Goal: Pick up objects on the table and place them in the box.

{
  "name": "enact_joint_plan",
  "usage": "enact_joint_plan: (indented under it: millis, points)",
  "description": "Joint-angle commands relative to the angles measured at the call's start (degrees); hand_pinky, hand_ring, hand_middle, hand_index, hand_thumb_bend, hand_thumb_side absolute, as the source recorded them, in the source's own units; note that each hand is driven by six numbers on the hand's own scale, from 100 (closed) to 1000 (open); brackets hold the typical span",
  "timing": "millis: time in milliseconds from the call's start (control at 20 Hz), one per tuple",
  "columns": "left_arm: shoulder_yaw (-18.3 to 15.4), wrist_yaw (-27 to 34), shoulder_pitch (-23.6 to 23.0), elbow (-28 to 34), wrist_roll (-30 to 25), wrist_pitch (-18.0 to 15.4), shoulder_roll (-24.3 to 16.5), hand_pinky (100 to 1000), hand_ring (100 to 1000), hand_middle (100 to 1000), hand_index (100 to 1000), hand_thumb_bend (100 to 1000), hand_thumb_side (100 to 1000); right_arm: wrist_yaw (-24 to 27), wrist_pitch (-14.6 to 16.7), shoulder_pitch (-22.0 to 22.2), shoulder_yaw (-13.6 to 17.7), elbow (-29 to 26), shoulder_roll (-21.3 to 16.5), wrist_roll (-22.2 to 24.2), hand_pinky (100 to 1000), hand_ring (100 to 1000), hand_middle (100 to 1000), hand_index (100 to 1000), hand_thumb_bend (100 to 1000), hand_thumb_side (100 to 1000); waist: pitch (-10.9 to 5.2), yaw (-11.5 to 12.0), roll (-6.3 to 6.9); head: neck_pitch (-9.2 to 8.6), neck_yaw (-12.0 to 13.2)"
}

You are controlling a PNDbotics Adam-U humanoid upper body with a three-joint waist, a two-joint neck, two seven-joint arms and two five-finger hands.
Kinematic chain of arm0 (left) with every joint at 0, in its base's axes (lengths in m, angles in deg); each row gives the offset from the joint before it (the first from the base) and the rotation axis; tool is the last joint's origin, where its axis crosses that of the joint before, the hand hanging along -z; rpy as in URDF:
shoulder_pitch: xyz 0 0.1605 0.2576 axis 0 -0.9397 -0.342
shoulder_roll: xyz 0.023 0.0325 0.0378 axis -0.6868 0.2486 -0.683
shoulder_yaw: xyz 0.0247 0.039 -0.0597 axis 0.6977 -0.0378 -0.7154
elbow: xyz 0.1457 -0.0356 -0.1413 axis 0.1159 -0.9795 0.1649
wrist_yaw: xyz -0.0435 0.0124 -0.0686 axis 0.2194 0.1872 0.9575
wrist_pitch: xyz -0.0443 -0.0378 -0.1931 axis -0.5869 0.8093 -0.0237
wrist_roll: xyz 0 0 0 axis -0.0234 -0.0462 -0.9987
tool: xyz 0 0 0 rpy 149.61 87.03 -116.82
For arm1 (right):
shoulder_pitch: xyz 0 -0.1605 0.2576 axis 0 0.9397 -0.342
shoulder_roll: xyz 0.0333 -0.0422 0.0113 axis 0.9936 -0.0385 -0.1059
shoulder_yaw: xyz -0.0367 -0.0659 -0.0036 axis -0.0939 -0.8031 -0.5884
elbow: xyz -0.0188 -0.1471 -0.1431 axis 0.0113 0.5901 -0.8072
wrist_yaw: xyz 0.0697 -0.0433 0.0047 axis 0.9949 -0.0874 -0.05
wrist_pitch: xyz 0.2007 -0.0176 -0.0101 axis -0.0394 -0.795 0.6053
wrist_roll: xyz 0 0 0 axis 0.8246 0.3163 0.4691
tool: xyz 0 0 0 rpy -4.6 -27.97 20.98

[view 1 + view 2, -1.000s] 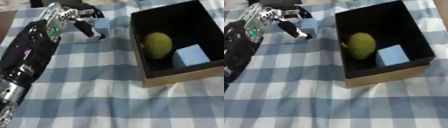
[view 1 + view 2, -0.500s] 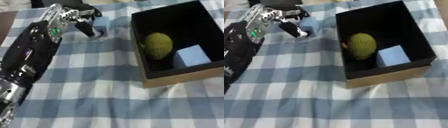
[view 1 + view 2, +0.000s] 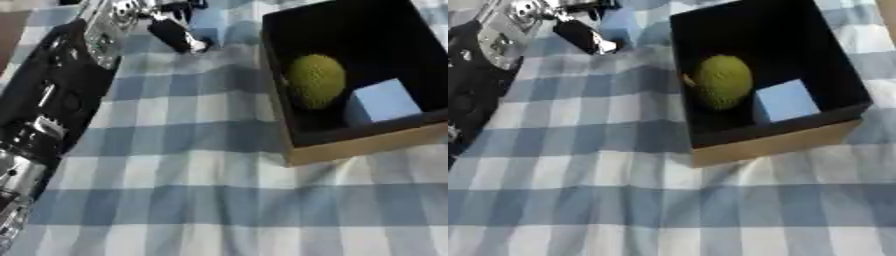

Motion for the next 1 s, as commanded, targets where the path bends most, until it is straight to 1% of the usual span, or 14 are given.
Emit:
enact_joint_plan:
  millis: [50,300,550,700,1000]
  points:
    - [1.1,4.1,1.5,5.6,1.0,2.0,-1.1,774,722,614,746,100,385,0.4,0.2,-0.1,0.4,-0.8,-1.1,-0.2,908,1000,517,884,100,470,-2.36,0.1,0.07,0.55,-0.4]
    - [4.0,7.7,2.4,11.5,0.2,4.0,0.6,776,723,618,753,100,377,0.4,0.6,-0.3,0.2,-0.8,-1.5,-0.1,908,1000,518,884,100,470,-2.78,0.0,-0.03,0.96,-0.2]
    - [5.7,8.9,3.5,14.6,0.4,5.6,4.4,773,719,617,755,100,401,0.6,0.8,-0.7,0.0,-0.8,-1.5,0.1,908,1000,518,884,100,470,-3.15,-0.5,0.13,1.15,0.4]
    - [7.2,8.2,3.9,15.4,1.2,6.2,6.1,774,720,620,756,100,396,0.9,0.9,-1.0,0.0,-0.8,-1.6,0.2,908,1000,519,884,100,470,-3.45,-1.1,0.41,1.03,1.1]
    - [8.4,5.9,4.1,15.4,2.2,5.4,8.2,773,719,620,755,100,379,1.6,0.9,-1.4,-0.2,-0.8,-1.8,0.5,908,1000,520,884,100,470,-4.61,-1.7,1.14,0.95,1.4]
